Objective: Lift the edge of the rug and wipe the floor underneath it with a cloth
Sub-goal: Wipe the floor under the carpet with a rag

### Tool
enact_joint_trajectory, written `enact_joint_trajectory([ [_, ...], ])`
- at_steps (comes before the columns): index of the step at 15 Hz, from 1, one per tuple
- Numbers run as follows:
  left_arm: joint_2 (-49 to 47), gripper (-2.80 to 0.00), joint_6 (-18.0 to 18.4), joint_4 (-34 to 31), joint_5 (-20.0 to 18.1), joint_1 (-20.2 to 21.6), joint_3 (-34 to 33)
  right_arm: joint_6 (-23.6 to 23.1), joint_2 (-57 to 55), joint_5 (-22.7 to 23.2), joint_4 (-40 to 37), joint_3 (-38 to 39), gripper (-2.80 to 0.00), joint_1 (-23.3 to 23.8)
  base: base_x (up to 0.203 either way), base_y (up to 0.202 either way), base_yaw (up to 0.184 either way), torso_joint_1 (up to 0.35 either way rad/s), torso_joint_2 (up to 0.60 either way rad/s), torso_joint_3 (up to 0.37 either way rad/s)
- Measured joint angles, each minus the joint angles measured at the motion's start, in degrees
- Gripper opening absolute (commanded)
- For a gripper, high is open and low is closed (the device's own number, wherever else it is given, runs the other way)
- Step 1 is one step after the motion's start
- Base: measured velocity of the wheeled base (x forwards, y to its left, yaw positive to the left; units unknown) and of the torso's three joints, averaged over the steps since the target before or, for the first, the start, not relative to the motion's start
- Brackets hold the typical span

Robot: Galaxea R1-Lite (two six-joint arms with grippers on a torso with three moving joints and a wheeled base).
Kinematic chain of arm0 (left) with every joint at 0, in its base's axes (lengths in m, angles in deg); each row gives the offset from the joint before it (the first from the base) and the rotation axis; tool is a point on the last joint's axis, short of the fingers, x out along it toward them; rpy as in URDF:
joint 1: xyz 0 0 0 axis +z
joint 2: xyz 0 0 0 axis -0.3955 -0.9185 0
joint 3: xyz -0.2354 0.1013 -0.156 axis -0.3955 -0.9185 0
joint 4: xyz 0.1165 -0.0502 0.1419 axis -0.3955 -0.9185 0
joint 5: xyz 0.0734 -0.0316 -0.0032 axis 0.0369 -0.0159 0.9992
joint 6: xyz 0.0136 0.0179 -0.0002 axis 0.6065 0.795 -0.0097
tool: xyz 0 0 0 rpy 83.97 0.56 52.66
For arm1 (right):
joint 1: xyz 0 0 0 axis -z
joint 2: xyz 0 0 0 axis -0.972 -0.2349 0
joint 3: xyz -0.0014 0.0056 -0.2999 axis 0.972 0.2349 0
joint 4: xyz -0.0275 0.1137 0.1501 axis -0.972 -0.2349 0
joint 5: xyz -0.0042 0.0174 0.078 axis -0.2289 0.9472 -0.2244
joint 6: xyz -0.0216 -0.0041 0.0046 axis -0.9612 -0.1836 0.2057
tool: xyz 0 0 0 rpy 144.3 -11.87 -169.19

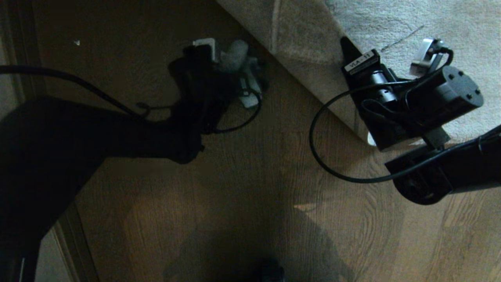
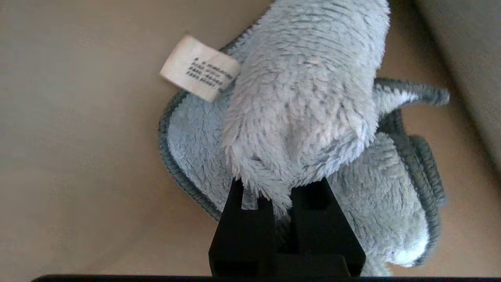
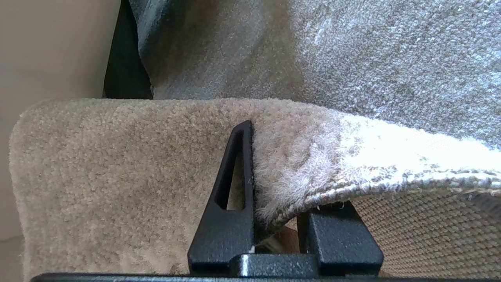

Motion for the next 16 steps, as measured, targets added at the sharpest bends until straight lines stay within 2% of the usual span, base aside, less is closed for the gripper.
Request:
enact_joint_trajectory([
  [5, 3.2, -2.80, 0.0, -0.1, 0.4, 7.8, -1.1, -0.1, 0.0, 0.0, -0.1, -0.1, -2.80, -0.1, 0.000, 0.000, 0.000, 0.000, 0.00, 0.000],
  [9, 8.0, -2.80, 0.0, -0.1, 0.6, 11.3, -7.9, -0.1, 0.2, 0.0, 0.0, 0.1, -2.80, -0.1, 0.000, 0.000, 0.000, 0.000, 0.00, 0.000],
  [12, 13.8, -2.80, 0.0, 0.1, 0.7, 12.1, -18.3, -0.1, 0.4, 0.0, 0.0, 0.2, -2.80, -0.1, 0.000, 0.000, 0.000, 0.000, 0.00, 0.000],
  [16, 26.4, -2.80, 0.0, 0.6, 0.3, 11.7, -39.1, 0.1, 0.9, 0.2, 0.0, 0.9, -2.80, -0.2, 0.000, 0.000, 0.000, 0.000, 0.00, 0.000],
])
